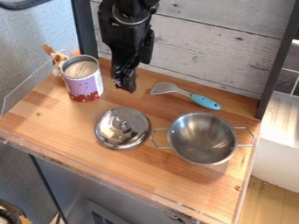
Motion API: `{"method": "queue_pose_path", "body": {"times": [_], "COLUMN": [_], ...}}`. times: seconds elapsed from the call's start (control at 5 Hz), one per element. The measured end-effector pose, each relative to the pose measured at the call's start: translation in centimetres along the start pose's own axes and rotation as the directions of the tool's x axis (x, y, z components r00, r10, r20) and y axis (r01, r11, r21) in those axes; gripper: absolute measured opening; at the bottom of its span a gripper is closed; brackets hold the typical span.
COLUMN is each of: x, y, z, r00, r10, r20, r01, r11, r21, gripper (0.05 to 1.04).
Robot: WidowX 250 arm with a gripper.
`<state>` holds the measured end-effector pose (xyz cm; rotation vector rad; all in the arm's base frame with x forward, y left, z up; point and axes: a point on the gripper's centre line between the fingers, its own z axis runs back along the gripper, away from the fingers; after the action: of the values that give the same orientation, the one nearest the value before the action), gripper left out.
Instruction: Move something to put it in the silver pan
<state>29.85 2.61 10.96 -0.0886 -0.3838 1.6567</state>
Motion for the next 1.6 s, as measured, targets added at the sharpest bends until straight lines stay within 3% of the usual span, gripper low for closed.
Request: {"method": "queue_pose_path", "body": {"times": [0.4,0.6,0.8,1.0,1.2,1.6], "x": [1.0,3.9,7.9,11.8,15.2,18.9], "y": [0.4,0.3,0.7,0.5,-0.6,-3.6], "z": [-0.7,0.0,-0.3,-1.6,-2.5,-5.7], "r00": [0.999,0.99,0.962,0.936,0.895,0.824], "r10": [0.032,0.107,0.212,0.26,0.358,0.513], "r20": [0.026,0.092,0.17,0.237,0.268,0.24], "r01": [-0.032,-0.107,-0.211,-0.268,-0.375,-0.535], "r11": [0.999,0.994,0.977,0.963,0.927,0.844], "r21": [0.029,-0.012,-0.025,0.003,0.014,0.03], "gripper": [1.001,1.001,1.001,1.001,1.001,1.001]}}
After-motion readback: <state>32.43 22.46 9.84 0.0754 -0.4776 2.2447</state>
